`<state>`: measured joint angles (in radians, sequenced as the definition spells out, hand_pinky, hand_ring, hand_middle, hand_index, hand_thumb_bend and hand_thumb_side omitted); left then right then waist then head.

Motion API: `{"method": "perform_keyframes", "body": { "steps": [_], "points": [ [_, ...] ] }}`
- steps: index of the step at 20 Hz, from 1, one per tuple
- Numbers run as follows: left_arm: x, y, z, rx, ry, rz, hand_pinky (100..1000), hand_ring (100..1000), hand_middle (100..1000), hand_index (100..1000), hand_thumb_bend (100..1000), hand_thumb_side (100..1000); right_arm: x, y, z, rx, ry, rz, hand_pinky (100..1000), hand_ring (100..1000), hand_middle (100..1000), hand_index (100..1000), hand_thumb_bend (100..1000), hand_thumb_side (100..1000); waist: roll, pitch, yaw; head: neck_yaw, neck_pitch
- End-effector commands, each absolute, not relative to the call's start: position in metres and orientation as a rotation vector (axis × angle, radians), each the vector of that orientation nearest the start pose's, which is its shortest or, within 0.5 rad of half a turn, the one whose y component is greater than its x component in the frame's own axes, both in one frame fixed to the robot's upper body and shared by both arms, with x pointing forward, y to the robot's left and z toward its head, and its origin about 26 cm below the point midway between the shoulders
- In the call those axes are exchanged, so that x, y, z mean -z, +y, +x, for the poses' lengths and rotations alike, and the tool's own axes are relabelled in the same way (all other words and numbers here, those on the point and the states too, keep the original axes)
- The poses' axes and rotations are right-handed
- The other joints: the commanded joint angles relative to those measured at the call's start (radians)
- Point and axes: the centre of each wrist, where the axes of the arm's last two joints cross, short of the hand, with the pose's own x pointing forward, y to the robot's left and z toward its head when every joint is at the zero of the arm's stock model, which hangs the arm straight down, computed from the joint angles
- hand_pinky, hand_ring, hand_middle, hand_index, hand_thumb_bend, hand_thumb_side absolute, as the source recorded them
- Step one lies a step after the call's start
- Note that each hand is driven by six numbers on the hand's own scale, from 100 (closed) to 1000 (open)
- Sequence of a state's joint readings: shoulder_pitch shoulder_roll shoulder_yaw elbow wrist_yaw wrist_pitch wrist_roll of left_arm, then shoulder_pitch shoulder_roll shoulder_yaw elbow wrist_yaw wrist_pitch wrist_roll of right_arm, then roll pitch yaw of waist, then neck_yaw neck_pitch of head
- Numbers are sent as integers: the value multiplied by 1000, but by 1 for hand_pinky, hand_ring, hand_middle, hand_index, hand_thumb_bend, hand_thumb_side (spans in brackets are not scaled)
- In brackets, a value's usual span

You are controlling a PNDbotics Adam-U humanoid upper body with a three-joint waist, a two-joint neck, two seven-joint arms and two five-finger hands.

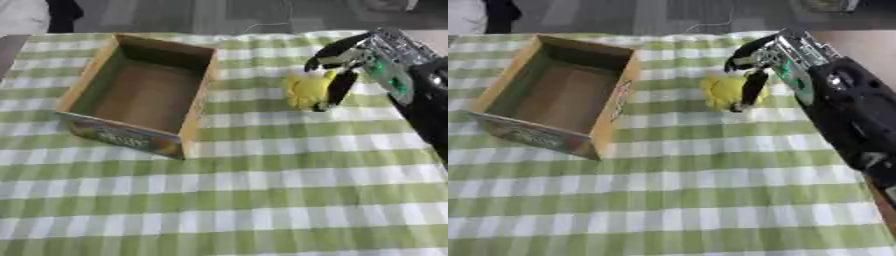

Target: Pick up objects on the table and place them in the box.

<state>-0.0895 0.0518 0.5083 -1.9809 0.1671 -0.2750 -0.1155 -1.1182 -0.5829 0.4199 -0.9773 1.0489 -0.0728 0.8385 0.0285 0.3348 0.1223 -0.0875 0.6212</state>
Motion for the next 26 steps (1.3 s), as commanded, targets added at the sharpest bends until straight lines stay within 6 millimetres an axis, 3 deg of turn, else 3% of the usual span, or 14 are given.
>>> {"method": "perform_keyframes", "body": {
  "steps": [1, 11, 18, 26],
  "points": [
    [-133, 364, 246, -197, -2383, 348, 746, 610, 583, 751, 100, 931, -286, -260, 480, -1813, -753, -1097, 838, 961, 919, 1000, 397, 444, 0, -15, 0, -4, -13],
    [-132, 364, 246, -196, -2381, 344, 747, 609, 584, 750, 100, 932, -280, -262, 484, -1808, -770, -1086, 821, 938, 859, 999, 401, 446, 1, -12, 0, -7, -16],
    [-132, 363, 246, -195, -2379, 342, 747, 609, 584, 750, 100, 933, -277, -260, 484, -1800, -820, -1086, 807, 916, 783, 922, 362, 438, 1, -9, -1, -7, -18],
    [-132, 363, 246, -192, -2379, 342, 748, 609, 585, 749, 100, 934, -280, -258, 484, -1802, -839, -1065, 793, 899, 724, 840, 100, 435, 0, -9, -2, -7, -16]
  ]
}}
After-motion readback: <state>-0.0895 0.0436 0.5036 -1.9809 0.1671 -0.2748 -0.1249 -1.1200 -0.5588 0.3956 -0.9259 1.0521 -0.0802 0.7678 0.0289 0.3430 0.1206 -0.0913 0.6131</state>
